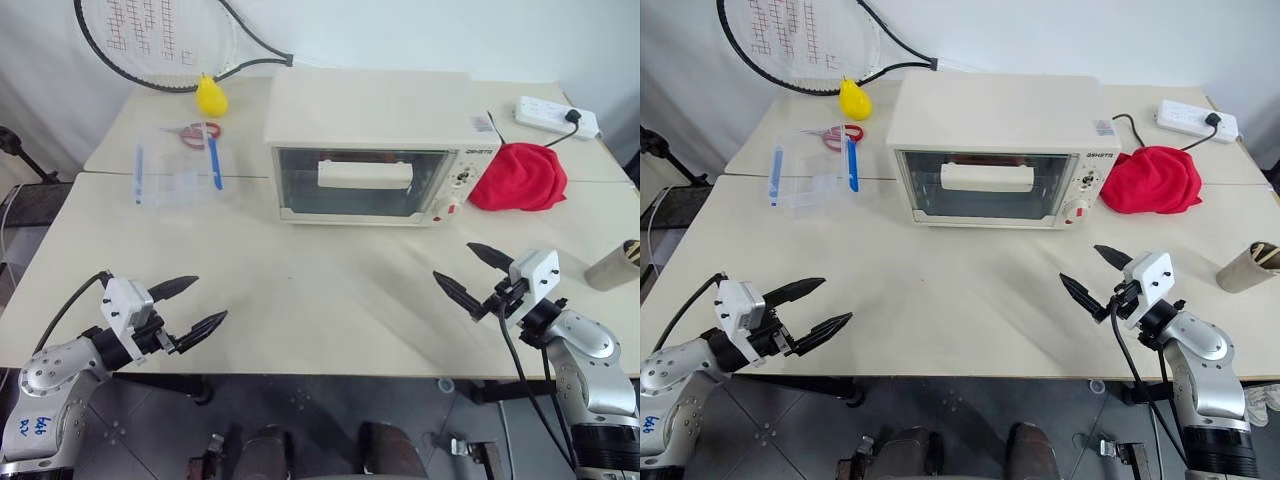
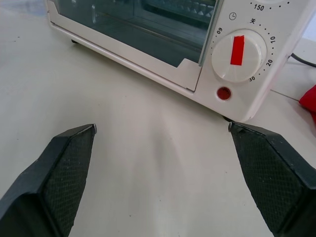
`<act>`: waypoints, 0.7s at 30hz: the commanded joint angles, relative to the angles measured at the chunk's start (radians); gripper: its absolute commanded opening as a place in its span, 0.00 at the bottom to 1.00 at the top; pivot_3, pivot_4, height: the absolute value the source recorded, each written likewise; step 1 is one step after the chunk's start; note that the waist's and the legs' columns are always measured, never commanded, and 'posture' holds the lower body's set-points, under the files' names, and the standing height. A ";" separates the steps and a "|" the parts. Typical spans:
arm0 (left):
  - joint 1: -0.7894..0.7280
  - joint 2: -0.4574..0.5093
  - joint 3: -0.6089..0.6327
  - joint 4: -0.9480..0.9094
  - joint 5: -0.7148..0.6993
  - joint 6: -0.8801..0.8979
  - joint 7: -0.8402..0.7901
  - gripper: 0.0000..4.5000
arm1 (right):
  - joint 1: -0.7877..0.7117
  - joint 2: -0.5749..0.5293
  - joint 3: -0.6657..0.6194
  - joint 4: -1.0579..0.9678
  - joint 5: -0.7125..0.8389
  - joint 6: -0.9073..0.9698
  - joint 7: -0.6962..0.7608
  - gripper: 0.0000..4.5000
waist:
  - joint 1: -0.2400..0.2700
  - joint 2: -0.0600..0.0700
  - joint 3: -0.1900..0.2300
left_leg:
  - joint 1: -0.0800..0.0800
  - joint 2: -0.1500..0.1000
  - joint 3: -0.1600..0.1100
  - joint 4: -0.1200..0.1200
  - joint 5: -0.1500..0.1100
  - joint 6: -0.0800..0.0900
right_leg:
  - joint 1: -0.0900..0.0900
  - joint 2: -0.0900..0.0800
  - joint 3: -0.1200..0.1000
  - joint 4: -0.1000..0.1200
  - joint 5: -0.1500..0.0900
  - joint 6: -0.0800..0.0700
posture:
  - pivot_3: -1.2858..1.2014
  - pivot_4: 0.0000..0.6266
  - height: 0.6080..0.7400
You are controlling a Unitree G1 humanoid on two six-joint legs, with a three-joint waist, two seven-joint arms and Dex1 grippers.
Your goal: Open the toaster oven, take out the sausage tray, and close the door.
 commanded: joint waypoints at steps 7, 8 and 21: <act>-0.257 0.088 0.064 -0.022 -0.417 0.339 -0.097 0.99 | -0.100 -0.033 0.010 -0.239 0.275 0.300 0.038 1.00 | -0.001 0.000 0.000 | 0.000 0.001 -0.002 0.002 0.000 0.000 | 0.000 -0.001 0.000 0.003 0.000 0.000 | 0.52 0.24 1.00; -0.281 0.100 0.064 -0.021 -0.435 0.359 -0.108 0.99 | -0.122 -0.031 0.012 -0.247 0.291 0.328 0.028 1.00 | -0.004 0.000 0.000 | 0.000 0.001 -0.002 0.002 0.000 0.000 | 0.000 -0.001 0.000 0.003 0.000 0.000 | 0.52 0.24 1.00; -0.336 0.106 -0.010 -0.024 -0.363 0.360 -0.174 0.99 | -0.432 0.046 0.123 0.008 0.154 0.293 0.045 1.00 | -0.002 0.000 0.000 | -0.002 -0.001 0.000 0.001 -0.001 -0.001 | -0.001 0.000 -0.008 0.001 0.000 0.000 | 0.52 0.24 1.00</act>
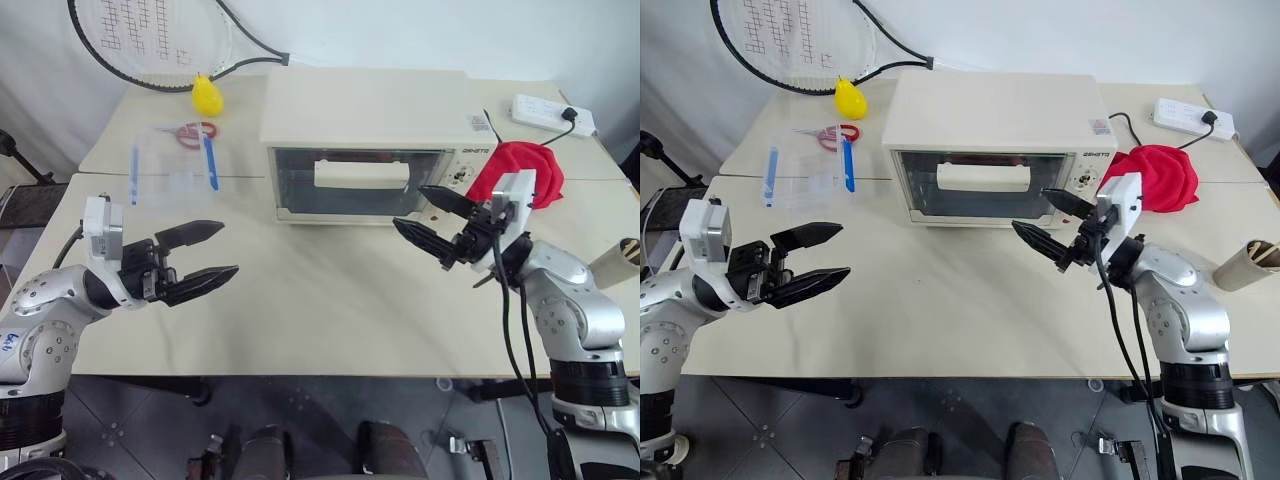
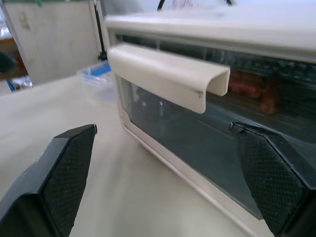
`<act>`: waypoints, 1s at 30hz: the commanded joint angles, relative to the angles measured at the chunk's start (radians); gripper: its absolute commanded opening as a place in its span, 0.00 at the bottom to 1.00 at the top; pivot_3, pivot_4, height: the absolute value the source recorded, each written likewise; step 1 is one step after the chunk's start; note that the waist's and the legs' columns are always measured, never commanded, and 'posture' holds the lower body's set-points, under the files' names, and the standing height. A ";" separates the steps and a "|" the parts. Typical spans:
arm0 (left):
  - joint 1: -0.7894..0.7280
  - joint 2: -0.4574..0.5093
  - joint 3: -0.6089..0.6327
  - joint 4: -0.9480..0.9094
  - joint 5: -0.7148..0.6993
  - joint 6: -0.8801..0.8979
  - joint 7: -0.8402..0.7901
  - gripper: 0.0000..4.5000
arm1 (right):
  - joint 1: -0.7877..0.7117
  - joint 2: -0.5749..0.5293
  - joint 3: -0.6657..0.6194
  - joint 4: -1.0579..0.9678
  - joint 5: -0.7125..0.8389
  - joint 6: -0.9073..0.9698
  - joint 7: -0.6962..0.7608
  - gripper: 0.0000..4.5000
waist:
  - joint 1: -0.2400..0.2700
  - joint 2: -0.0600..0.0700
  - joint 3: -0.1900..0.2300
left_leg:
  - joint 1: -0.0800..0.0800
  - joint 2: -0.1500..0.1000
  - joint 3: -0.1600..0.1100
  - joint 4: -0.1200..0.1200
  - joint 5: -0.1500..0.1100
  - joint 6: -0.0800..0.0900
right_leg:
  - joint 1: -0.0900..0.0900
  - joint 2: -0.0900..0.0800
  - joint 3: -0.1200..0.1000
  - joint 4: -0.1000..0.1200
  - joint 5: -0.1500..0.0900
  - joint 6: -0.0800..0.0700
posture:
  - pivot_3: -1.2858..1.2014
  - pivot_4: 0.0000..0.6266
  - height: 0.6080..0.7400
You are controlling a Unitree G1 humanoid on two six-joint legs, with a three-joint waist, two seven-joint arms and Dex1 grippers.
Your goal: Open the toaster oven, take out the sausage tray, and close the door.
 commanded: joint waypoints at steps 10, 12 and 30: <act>0.037 -0.051 0.018 -0.042 0.044 -0.037 0.068 0.99 | -0.047 0.058 0.064 -0.024 -0.038 -0.133 0.145 1.00 | 0.000 0.000 0.000 | 0.000 0.000 0.000 0.000 0.000 0.000 | 0.000 0.000 -0.001 0.000 0.000 0.000 | 0.52 0.24 1.00; 0.028 -0.055 0.021 -0.034 0.047 -0.038 0.076 0.99 | -0.015 0.038 0.079 -0.048 -0.062 -0.150 0.172 1.00 | 0.000 0.000 0.000 | 0.000 0.000 0.000 0.000 0.000 0.000 | 0.000 0.000 -0.001 0.000 0.000 0.000 | 0.52 0.24 1.00; -0.510 -0.250 -0.168 0.455 0.208 -0.154 0.063 0.01 | 0.065 -0.008 0.111 -0.045 -0.202 -0.339 0.227 1.00 | 0.003 -0.001 0.001 | -0.001 0.000 0.005 0.002 0.001 -0.001 | 0.001 0.000 -0.005 0.001 0.000 0.000 | 0.52 0.24 1.00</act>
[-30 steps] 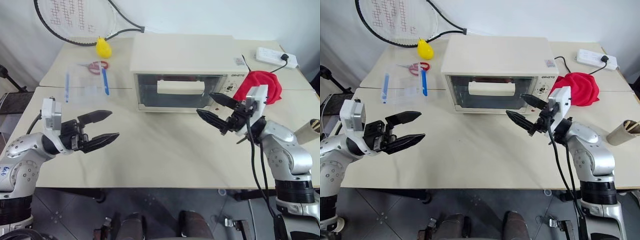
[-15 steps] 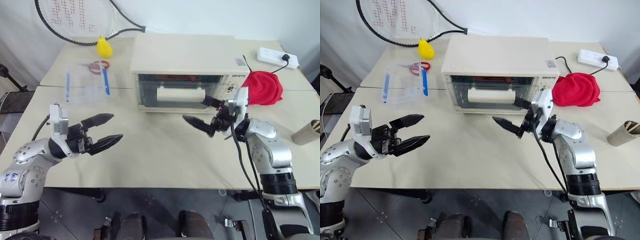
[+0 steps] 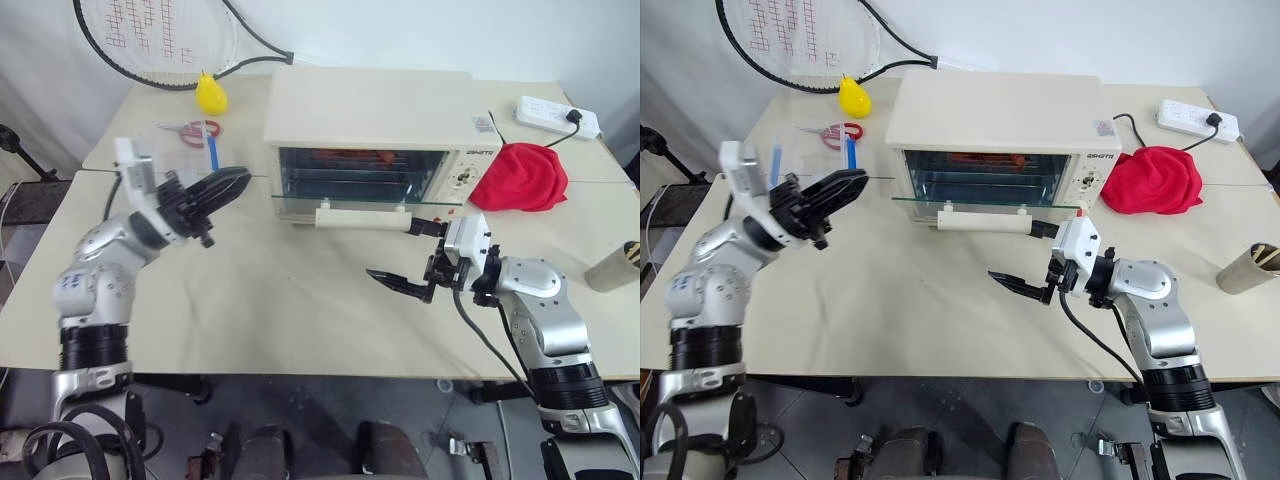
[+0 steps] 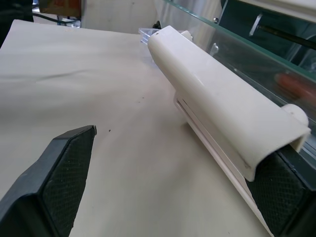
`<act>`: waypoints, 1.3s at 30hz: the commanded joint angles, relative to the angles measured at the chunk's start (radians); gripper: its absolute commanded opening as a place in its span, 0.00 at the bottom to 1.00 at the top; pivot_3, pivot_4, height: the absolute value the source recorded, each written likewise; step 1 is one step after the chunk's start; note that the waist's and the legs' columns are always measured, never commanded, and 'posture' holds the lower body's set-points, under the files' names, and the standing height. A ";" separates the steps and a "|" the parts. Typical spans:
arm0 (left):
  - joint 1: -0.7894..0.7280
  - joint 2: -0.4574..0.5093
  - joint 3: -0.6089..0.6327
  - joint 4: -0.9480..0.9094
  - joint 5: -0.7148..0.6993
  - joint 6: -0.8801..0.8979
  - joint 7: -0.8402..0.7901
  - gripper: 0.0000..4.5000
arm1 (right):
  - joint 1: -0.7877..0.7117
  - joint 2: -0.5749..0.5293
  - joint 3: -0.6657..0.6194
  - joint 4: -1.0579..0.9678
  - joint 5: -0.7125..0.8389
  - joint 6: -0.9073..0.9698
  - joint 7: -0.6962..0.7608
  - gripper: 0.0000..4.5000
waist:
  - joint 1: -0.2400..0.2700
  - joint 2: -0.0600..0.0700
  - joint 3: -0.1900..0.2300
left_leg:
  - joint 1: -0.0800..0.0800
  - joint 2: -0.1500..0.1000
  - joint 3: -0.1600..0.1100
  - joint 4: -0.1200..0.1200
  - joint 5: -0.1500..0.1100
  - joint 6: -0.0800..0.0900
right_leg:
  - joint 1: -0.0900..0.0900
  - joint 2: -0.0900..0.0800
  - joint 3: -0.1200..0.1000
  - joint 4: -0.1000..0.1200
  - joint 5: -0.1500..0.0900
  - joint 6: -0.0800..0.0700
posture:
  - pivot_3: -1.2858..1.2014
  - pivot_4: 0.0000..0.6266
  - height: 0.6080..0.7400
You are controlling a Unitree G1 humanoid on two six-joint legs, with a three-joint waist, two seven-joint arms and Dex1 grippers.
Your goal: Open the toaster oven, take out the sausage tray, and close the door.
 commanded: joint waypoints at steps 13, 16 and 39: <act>-0.207 -0.128 -0.177 0.314 0.209 -0.121 -0.199 0.01 | 0.165 -0.067 -0.097 -0.143 0.016 0.044 -0.075 1.00 | 0.003 -0.001 0.001 | 0.000 0.000 0.002 0.000 0.000 0.000 | -0.001 0.000 -0.004 0.000 0.000 0.000 | 0.52 0.24 1.00; -0.150 -0.111 -0.222 0.279 0.260 -0.157 -0.250 0.01 | 0.374 -0.110 -0.231 -0.196 0.003 0.037 -0.112 1.00 | 0.021 -0.001 0.001 | 0.000 0.000 0.001 0.001 0.000 0.000 | -0.001 -0.001 -0.004 0.000 0.000 0.000 | 0.52 0.24 1.00; 0.185 -0.147 -0.084 0.002 0.235 -0.276 -0.054 0.18 | -0.088 -0.014 0.128 -0.060 -0.536 -0.022 -0.564 1.00 | -0.011 -0.002 0.001 | 0.002 0.002 0.005 0.000 0.002 0.000 | -0.002 -0.001 0.000 0.001 0.003 -0.002 | 0.52 0.24 1.00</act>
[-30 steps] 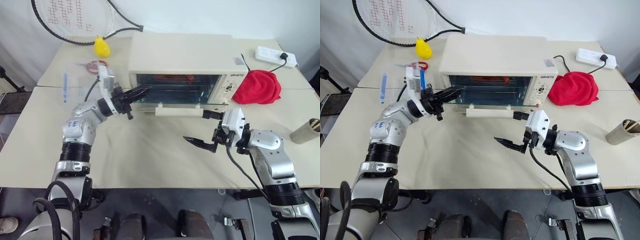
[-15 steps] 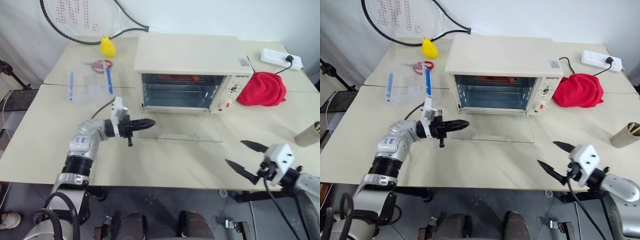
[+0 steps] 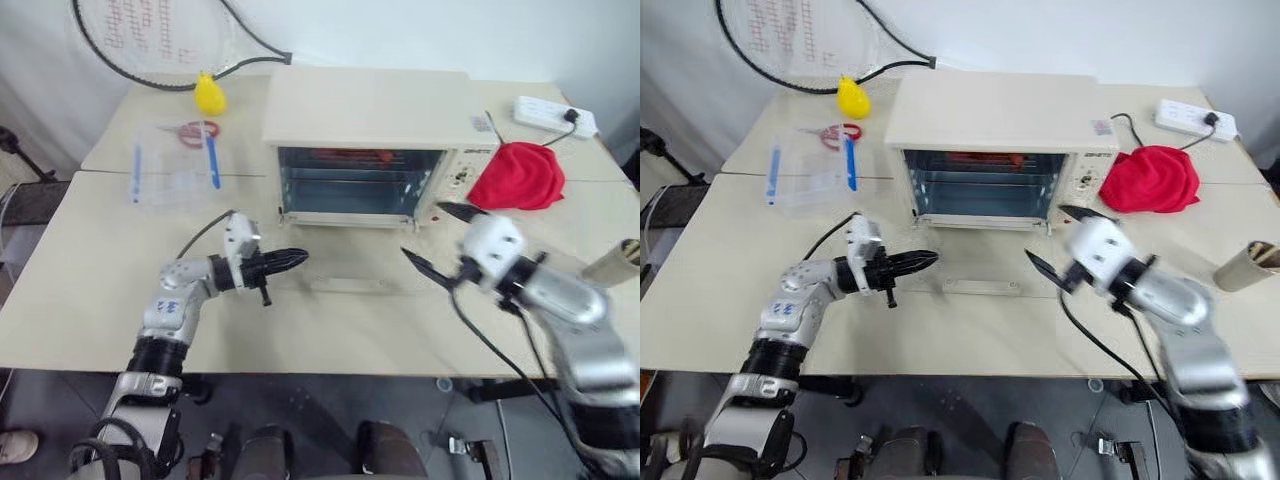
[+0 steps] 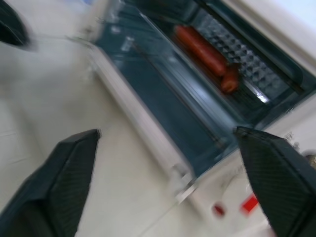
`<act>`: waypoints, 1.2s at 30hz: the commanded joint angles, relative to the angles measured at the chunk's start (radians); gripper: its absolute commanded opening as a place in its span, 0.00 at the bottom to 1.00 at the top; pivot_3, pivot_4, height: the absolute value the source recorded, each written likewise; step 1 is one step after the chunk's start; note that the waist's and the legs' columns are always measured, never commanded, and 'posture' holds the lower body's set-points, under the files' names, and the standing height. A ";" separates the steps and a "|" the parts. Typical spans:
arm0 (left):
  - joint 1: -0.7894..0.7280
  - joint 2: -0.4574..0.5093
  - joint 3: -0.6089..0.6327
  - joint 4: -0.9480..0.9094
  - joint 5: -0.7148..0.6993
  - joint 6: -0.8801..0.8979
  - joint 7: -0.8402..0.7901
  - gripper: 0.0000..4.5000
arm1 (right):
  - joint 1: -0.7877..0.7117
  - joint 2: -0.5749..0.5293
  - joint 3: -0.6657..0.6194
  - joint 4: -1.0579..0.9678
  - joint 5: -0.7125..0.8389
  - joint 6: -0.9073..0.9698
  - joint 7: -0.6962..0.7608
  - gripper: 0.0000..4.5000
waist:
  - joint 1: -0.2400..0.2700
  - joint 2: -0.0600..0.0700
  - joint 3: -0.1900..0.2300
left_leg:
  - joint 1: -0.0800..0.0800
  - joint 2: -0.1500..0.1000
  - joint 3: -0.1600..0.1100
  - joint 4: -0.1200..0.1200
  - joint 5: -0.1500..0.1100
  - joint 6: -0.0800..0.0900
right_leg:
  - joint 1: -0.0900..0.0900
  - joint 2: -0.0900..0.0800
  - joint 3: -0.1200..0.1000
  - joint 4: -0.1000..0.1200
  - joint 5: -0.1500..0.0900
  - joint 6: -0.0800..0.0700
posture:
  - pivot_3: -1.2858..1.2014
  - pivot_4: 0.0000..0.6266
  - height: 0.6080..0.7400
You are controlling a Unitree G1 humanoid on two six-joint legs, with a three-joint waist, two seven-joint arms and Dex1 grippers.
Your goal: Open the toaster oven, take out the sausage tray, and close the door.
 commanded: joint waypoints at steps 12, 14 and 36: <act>0.328 0.098 0.288 -0.532 -0.259 0.163 0.195 0.99 | -0.474 0.207 0.336 0.586 -0.582 -0.240 -0.432 1.00 | -0.031 0.000 0.000 | -0.003 0.000 -0.011 -0.001 0.000 -0.001 | -0.003 -0.002 -0.004 0.002 -0.001 -0.001 | 0.52 0.24 1.00; 0.356 0.106 0.290 -0.565 -0.289 0.185 0.192 1.00 | -0.521 0.231 0.363 0.651 -0.628 -0.238 -0.474 1.00 | -0.034 0.000 0.000 | -0.003 0.001 -0.012 -0.002 0.001 -0.002 | -0.004 0.000 -0.004 0.002 -0.001 -0.002 | 0.52 0.24 1.00; 0.223 0.104 0.230 -0.503 -0.323 0.231 0.194 1.00 | -0.722 0.321 0.422 0.988 -0.720 -0.260 -0.632 0.00 | -0.052 0.000 0.000 | -0.003 0.001 -0.012 -0.003 0.001 -0.003 | -0.004 0.001 -0.004 0.003 -0.001 -0.003 | 0.52 0.24 1.00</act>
